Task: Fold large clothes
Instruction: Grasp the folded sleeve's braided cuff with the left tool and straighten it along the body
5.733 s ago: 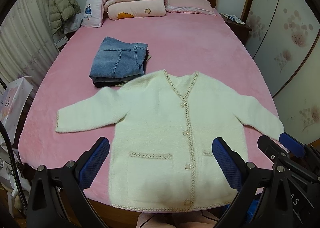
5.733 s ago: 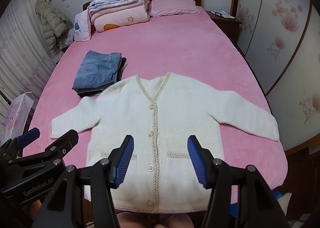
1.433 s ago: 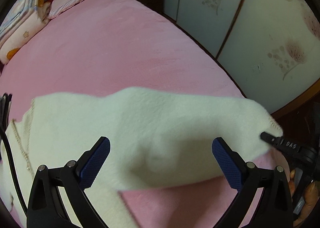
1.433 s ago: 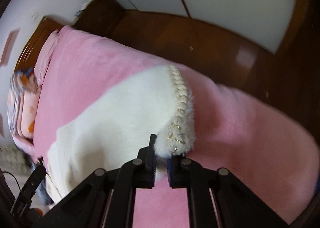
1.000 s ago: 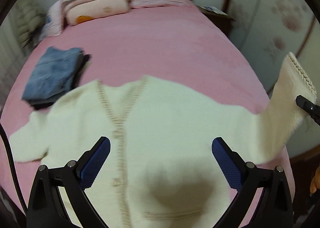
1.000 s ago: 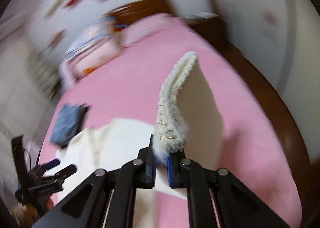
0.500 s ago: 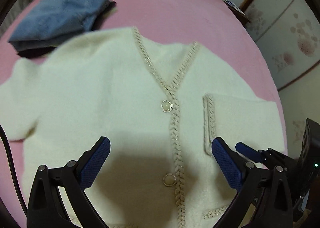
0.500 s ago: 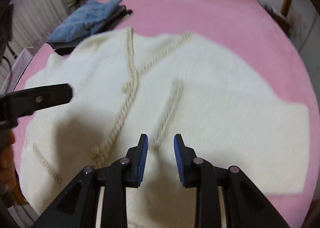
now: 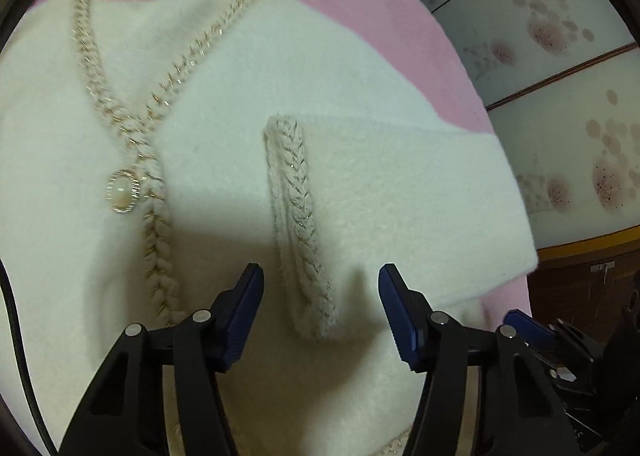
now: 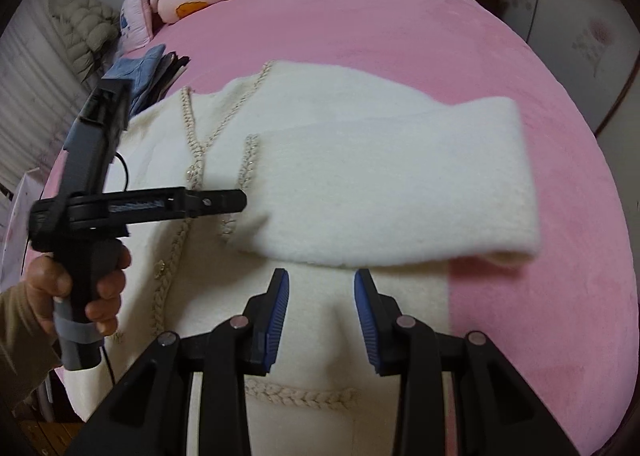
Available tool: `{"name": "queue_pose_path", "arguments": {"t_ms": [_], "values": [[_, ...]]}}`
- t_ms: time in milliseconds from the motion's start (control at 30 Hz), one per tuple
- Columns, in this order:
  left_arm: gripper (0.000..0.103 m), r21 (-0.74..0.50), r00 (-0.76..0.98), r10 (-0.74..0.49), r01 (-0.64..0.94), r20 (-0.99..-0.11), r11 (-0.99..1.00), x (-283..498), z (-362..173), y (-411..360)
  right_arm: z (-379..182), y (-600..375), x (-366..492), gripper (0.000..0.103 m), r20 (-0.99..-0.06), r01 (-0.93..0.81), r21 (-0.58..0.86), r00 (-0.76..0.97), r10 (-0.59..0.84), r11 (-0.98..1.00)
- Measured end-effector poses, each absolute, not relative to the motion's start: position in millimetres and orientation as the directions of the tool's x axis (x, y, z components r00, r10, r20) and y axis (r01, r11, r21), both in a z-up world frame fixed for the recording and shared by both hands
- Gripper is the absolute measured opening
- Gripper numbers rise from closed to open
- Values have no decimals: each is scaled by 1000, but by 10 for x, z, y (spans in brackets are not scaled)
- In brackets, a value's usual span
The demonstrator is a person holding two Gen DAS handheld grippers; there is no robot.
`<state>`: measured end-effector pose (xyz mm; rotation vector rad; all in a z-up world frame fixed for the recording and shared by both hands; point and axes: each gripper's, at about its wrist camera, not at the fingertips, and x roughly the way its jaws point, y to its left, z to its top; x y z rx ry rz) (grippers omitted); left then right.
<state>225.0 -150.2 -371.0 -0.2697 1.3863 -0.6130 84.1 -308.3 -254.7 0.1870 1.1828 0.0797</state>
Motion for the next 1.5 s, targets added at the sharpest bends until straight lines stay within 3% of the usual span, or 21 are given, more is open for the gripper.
{"name": "queue_pose_path", "arguments": {"t_ms": [233, 267, 300, 333, 500, 733, 833, 933, 1100, 1233, 1500], "values": [[58, -551, 62, -571, 196, -818, 811, 2390, -3870, -1625, -2634, -3208, 850, 34, -907, 65, 217, 383, 177, 974], [52, -553, 66, -572, 186, -817, 812, 2419, -3887, -1646, -2644, -3222, 848, 34, -907, 68, 218, 382, 176, 974], [26, -548, 71, -566, 177, -821, 817, 2441, -3886, -1686, -2661, -3244, 847, 34, -908, 73, 222, 379, 179, 972], [10, -534, 66, -551, 174, -832, 828, 2457, -3887, -1727, -2673, -3259, 849, 34, -909, 78, 224, 376, 179, 972], [9, -459, 133, -493, 220, -860, 861, 2434, -3557, -1933, -2688, -3332, 847, 34, -915, 94, 212, 368, 164, 973], [9, -399, 465, -469, 247, -751, 883, 2417, -2397, -1547, -2685, -3426, 926, 35, -922, 119, 167, 371, 113, 979], [9, -309, 578, -370, 205, -728, 929, 2419, -2186, -1221, -2714, -3426, 990, 35, -923, 121, 138, 377, 83, 983], [9, -264, 586, -282, 119, -760, 957, 2416, -2301, -794, -2763, -3398, 1060, 36, -924, 116, 113, 378, 62, 987], [10, -226, 454, -192, -21, -870, 974, 2286, -3015, -316, -2874, -3340, 1101, 36, -930, 104, 70, 366, 27, 992], [12, -236, 343, -192, -92, -920, 967, 2149, -3538, -176, -2927, -3356, 1122, 36, -935, 113, 64, 354, 20, 991], [33, -289, 308, -233, -149, -922, 946, 2211, -3737, -69, -2830, -3470, 1280, 36, -921, 163, 101, 388, 31, 981]]}}
